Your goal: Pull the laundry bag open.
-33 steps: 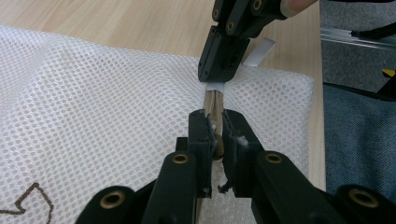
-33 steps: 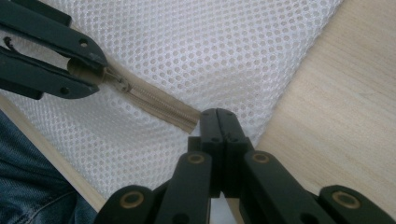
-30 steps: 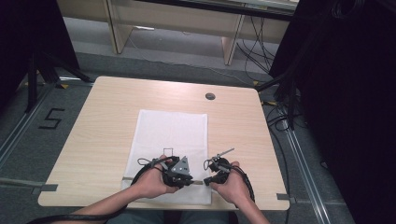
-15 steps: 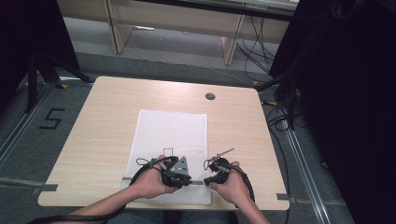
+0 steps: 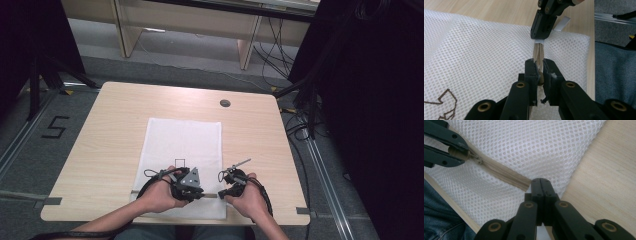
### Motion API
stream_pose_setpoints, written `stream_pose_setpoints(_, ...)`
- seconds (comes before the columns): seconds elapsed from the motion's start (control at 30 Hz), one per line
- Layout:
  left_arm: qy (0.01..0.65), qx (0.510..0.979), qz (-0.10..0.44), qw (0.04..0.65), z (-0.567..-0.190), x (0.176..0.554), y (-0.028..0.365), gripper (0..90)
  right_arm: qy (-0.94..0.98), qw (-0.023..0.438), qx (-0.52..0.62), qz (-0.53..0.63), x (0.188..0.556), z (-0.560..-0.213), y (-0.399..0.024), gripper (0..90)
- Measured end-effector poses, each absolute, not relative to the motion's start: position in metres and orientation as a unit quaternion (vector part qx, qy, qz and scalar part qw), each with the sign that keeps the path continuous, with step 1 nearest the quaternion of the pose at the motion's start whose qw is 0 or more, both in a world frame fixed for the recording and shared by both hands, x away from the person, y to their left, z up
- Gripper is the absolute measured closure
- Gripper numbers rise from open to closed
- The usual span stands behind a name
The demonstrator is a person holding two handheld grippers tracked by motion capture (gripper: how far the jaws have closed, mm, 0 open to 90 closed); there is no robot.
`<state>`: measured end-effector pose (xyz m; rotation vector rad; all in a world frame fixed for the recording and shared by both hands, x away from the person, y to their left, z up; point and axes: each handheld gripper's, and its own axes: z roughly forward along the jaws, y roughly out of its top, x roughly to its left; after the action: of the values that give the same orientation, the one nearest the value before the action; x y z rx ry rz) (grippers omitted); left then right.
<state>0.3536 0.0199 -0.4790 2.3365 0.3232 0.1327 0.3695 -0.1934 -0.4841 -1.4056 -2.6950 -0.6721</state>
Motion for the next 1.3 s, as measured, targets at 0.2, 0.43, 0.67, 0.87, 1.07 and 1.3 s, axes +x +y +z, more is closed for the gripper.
stream_pose_setpoints(0.2,0.126,0.915,0.051,0.380,-0.4787,0.3541,0.0221,81.8,-0.865,0.016,-0.453,-0.215,0.3694,-0.4841,-0.1933,90.0)
stream_pose_setpoints(0.43,0.130,0.914,0.049,0.381,-0.4788,0.3543,0.0250,81.8,-0.866,0.013,-0.452,-0.215,0.3697,-0.4843,-0.1933,90.0)
stream_pose_setpoints(0.67,0.131,0.912,0.047,0.386,-0.4796,0.3540,0.0262,81.7,-0.865,0.013,-0.453,-0.215,0.3689,-0.4837,-0.1929,90.0)
stream_pose_setpoints(0.87,0.130,0.913,0.048,0.384,-0.4790,0.3540,0.0274,81.8,-0.865,0.014,-0.454,-0.214,0.3690,-0.4839,-0.1929,90.0)
stream_pose_setpoints(1.07,0.132,0.912,0.047,0.385,-0.4785,0.3536,0.0298,81.7,-0.866,0.012,-0.451,-0.216,0.3692,-0.4841,-0.1929,90.0)
stream_pose_setpoints(1.3,0.129,0.913,0.043,0.385,-0.4785,0.3524,0.0299,81.8,-0.866,0.011,-0.450,-0.216,0.3693,-0.4841,-0.1929,90.0)
